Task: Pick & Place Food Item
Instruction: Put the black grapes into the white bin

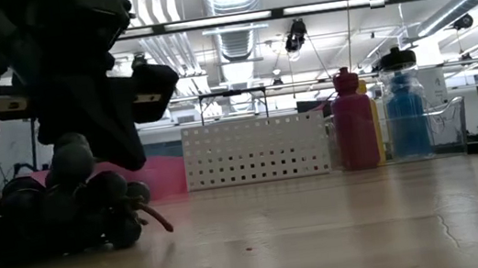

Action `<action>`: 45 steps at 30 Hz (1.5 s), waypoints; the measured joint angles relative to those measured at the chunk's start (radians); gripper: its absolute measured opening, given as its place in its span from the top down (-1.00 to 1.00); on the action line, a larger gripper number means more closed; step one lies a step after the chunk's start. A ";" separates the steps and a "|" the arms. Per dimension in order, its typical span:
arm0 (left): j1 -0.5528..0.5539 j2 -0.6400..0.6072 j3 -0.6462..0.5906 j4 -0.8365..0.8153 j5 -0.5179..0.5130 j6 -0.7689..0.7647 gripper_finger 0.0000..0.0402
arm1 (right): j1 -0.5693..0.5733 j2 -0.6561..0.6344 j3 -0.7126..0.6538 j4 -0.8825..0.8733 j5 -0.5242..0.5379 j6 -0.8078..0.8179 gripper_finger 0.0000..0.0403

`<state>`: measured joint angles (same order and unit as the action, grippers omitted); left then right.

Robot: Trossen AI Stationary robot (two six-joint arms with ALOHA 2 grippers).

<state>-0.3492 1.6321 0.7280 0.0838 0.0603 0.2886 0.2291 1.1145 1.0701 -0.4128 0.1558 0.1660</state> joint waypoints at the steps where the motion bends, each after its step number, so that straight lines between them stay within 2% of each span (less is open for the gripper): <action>1: 0.003 -0.005 0.000 -0.008 0.000 0.000 0.95 | 0.000 0.000 0.000 0.000 0.000 0.002 0.91; 9: -0.040 -0.144 0.000 -0.176 0.003 -0.082 0.95 | 0.018 0.067 -0.004 0.001 0.000 -0.009 0.91; 14: -0.136 -0.243 -0.017 -0.340 0.005 -0.221 0.95 | 0.017 0.139 0.000 0.005 0.000 -0.022 0.91; 17: -0.207 -0.257 -0.044 -0.369 0.031 -0.340 0.95 | 0.017 0.172 0.000 0.017 -0.001 -0.030 0.91; 22: -0.297 -0.253 -0.104 -0.260 0.037 -0.465 0.95 | 0.026 0.204 0.000 0.038 -0.036 -0.025 0.91; 27: -0.306 -0.239 -0.164 -0.087 0.022 -0.499 0.95 | 0.027 0.229 0.000 0.064 -0.036 -0.046 0.91; 36: -0.281 -0.143 -0.208 0.004 0.007 -0.494 0.95 | 0.029 0.220 0.001 0.114 -0.037 -0.046 0.91; 45: -0.207 -0.011 -0.147 0.060 -0.016 -0.343 0.95 | 0.029 0.218 0.001 0.128 -0.036 -0.045 0.91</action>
<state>-0.5566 1.6212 0.5811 0.1433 0.0448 -0.0545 0.2577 1.3329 1.0710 -0.2843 0.1195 0.1207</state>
